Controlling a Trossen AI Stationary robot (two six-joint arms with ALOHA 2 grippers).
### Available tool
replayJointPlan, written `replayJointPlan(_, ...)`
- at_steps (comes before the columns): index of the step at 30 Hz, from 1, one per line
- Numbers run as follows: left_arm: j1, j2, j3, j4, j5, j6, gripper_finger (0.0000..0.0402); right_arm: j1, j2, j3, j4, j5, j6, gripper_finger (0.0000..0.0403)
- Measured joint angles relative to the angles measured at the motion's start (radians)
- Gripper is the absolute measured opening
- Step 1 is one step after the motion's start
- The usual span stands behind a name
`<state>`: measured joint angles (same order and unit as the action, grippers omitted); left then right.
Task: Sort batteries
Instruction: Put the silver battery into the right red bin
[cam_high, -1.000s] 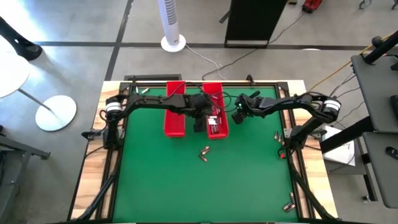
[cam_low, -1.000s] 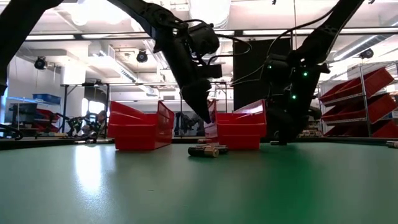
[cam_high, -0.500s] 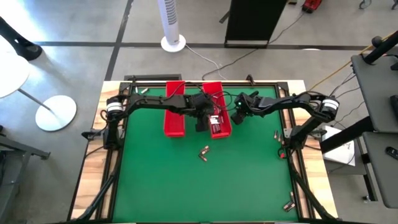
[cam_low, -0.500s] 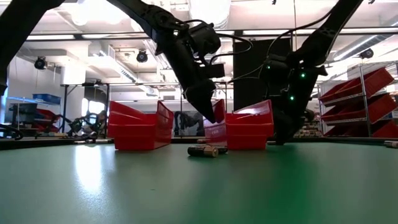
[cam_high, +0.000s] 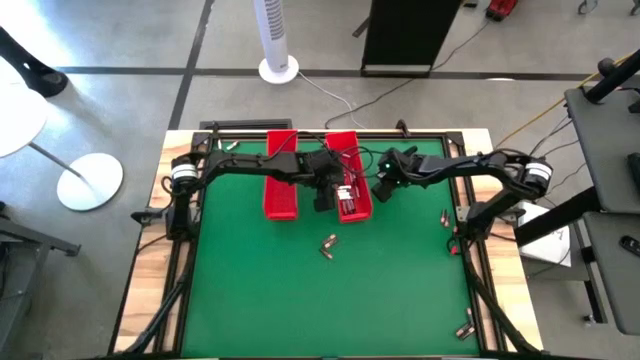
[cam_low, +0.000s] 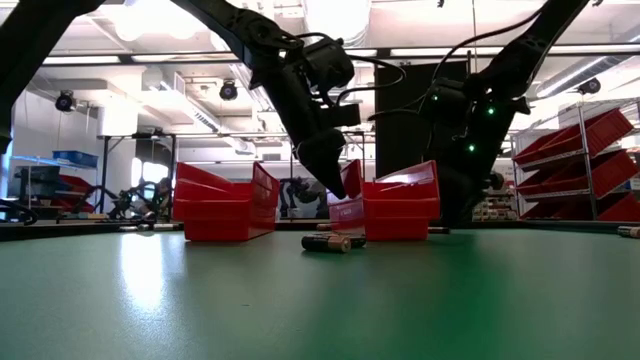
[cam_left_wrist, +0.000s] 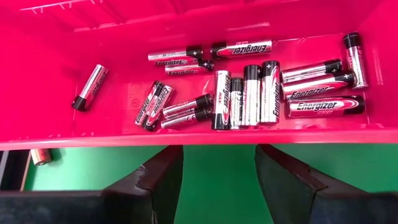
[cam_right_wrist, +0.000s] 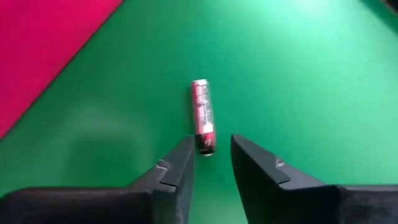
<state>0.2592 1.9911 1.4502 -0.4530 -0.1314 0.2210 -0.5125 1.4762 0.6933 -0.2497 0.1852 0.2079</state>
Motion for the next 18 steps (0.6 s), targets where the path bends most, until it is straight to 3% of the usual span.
replayJointPlan(5, 0.000, 0.000, 0.000, 0.001, 0.000, 0.002, 0.0180, -0.005, 0.012, 0.000, 0.021, 0.003, -0.034, 0.0140)
replayJointPlan(9, 0.000, 0.000, 0.000, 0.002, 0.000, 0.003, 0.0180, -0.005, 0.059, 0.001, 0.092, -0.067, -0.050, 0.0155)
replayJointPlan(13, 0.000, 0.001, 0.000, 0.002, -0.007, 0.005, 0.0180, -0.010, 0.104, 0.004, 0.125, -0.064, -0.043, 0.0150)
replayJointPlan(18, 0.002, 0.001, 0.000, 0.004, -0.065, 0.023, 0.0180, -0.010, 0.117, 0.004, 0.129, -0.058, -0.019, 0.0115)
